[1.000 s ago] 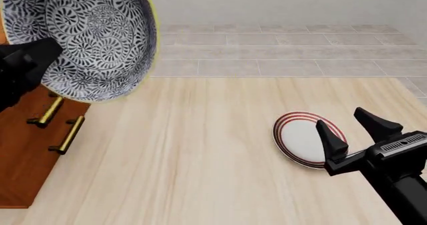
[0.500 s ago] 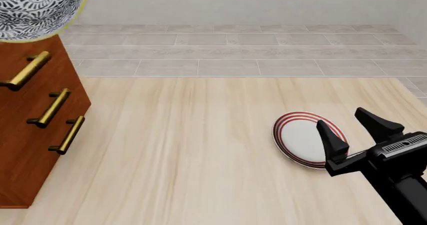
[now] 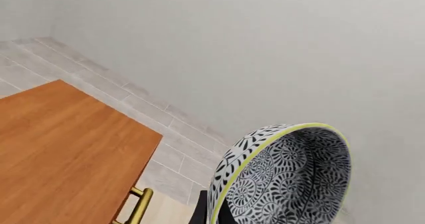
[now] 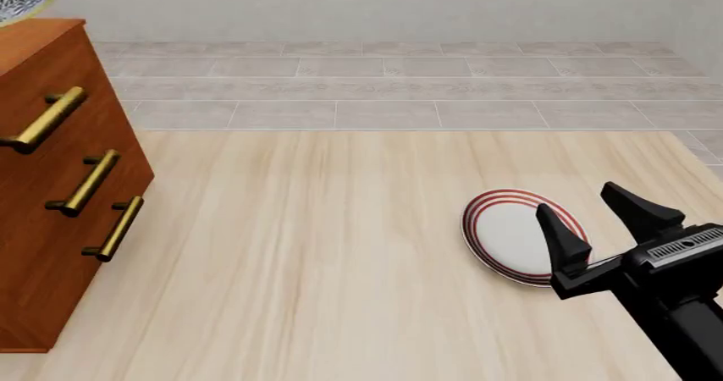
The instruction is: Put the bowl on top of the cabinet.
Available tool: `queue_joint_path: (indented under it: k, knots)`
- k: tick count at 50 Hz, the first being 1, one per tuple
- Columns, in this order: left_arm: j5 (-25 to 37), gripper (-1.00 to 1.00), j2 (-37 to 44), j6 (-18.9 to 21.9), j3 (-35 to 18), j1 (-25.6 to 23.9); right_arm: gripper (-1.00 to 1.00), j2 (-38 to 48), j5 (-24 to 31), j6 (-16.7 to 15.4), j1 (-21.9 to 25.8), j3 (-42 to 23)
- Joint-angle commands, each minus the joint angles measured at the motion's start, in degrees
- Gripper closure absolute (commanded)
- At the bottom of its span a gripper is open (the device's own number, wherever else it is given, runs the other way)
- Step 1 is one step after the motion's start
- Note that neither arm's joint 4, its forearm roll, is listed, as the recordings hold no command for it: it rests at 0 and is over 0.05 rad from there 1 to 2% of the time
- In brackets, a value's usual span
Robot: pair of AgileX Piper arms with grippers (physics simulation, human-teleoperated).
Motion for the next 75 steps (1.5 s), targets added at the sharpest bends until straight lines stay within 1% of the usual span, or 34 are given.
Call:
queue_joint_path:
  k: [1, 3, 4, 13, 14, 15, 17, 19, 27, 29, 30, 31, 33, 35, 37, 39, 42, 45, 49, 51, 52, 55, 56, 57, 59, 60, 62, 63, 64, 65, 66, 71, 72, 75]
  knots:
    - [-2.1, 1.00, 0.8, 0.0, 0.7, 4.7, -1.00, -0.2, 0.1, -0.2, -0.1, 0.0]
    - [-2.7, 1.00, 0.8, -0.1, 1.1, 5.7, -1.00, -0.3, 0.1, -0.2, -0.1, 0.0]
    - [-3.4, 1.00, 1.0, -0.2, 1.5, 7.1, -1.00, -0.2, 0.1, -0.3, -0.1, 0.0]
    - [-6.5, 1.00, 1.5, 0.2, 4.6, 10.9, -1.00, -0.3, 0.1, -0.4, -0.1, 0.1]
    - [-4.9, 1.00, 2.4, 0.3, 2.3, 11.2, -1.00, -0.4, 0.2, -0.3, -0.2, 0.0]
    - [-6.0, 1.00, 2.2, 0.2, 3.6, 11.9, -1.00, -0.5, 0.3, -0.3, -0.2, 0.0]
    - [-5.4, 1.00, 2.7, 0.1, 2.5, 12.0, -1.00, -0.5, 0.3, -0.3, -0.1, 0.0]
    - [-7.8, 1.00, 2.3, 0.0, 5.2, 13.5, -1.00, -0.5, 0.3, -0.3, -0.1, 0.0]
    - [-11.6, 1.00, 4.4, 0.4, 7.3, 18.1, -1.00, -0.5, 0.2, -0.3, -0.1, 0.0]
    - [-10.8, 1.00, 5.4, 1.0, 5.5, 19.3, -1.00, -0.6, 0.3, -0.3, -0.1, 0.1]
    - [-12.6, 1.00, 5.6, 0.4, 7.3, 20.2, -1.00, -0.7, 0.3, -0.2, -0.2, 0.0]
    - [-13.2, 1.00, 5.8, 1.1, 7.7, 20.8, -1.00, -0.6, 0.3, -0.2, -0.2, 0.0]
    - [-12.5, 1.00, 6.1, 1.3, 6.9, 21.0, -1.00, -0.6, 0.2, -0.3, -0.2, 0.1]
    - [-13.9, 1.00, 6.3, 1.1, 8.3, 21.6, -1.00, -0.6, 0.2, -0.4, -0.2, 0.1]
    - [-13.4, 1.00, 7.1, 1.1, 7.3, 22.7, -1.00, -0.6, 0.2, -0.4, -0.2, 0.1]
    - [-14.7, 1.00, 7.6, 1.2, 8.3, 23.7, -1.00, -0.6, 0.2, -0.5, -0.1, 0.1]
    - [-13.7, 1.00, 8.5, 1.1, 6.2, 24.7, -1.00, -0.5, 0.2, -0.5, -0.2, 0.1]
    - [-17.6, 1.00, 8.8, 0.9, 10.1, 26.0, -1.00, -0.7, 0.2, -0.6, -0.2, 0.1]
    - [-18.9, 1.00, 9.7, 1.2, 10.7, 27.3, -1.00, -0.7, 0.4, -0.6, -0.2, 0.1]
    - [-19.8, 1.00, 10.5, 1.5, 10.8, 28.9, -1.00, -0.7, 0.4, -0.6, -0.2, 0.0]
    - [-20.3, 1.00, 10.8, 1.7, 11.3, 28.7, -1.00, -0.7, 0.4, -0.6, -0.2, 0.0]
    - [-19.6, 1.00, 12.2, 1.9, 9.5, 30.0, -1.00, -0.6, 0.3, -0.6, -0.3, 0.0]
    - [-21.5, 1.00, 12.6, 1.7, 11.4, 30.5, -1.00, -0.6, 0.3, -0.7, -0.3, 0.0]
    - [-21.6, 1.00, 12.6, 1.7, 11.5, 30.5, -1.00, -0.6, 0.3, -0.7, -0.3, 0.0]
    - [-19.2, 1.00, 13.5, 2.2, 8.7, 30.8, -1.00, -0.5, 0.3, -0.7, -0.3, 0.0]
    - [-19.4, 1.00, 13.8, 2.0, 8.8, 31.0, -1.00, -0.5, 0.3, -0.7, -0.3, 0.0]
    - [-23.2, 1.00, 14.0, 2.5, 12.4, 31.4, -1.00, -0.3, 0.2, -0.7, -0.3, 0.0]
    - [-23.3, 1.00, 14.3, 2.3, 12.6, 31.4, -1.00, -0.3, 0.2, -0.8, -0.3, 0.0]
    - [-23.3, 1.00, 14.3, 2.3, 12.6, 31.4, -1.00, -0.3, 0.2, -0.8, -0.3, 0.0]
    - [-21.0, 1.00, 14.6, 2.4, 9.9, 31.4, -1.00, -0.3, 0.2, -0.8, -0.3, 0.0]
    - [-20.7, 1.00, 15.0, 2.6, 9.3, 31.7, -1.00, -0.3, 0.2, -0.8, -0.3, 0.0]
    - [-21.3, 1.00, 15.6, 2.8, 9.8, 31.9, -1.00, -0.2, 0.2, -0.9, -0.3, 0.0]
    - [-23.3, 1.00, 15.7, 3.0, 11.7, 31.9, -1.00, -0.3, 0.3, -0.8, -0.4, 0.0]
    - [-21.5, 1.00, 16.2, 3.3, 10.0, 31.5, -1.00, -0.2, 0.4, -0.8, -0.4, -0.1]
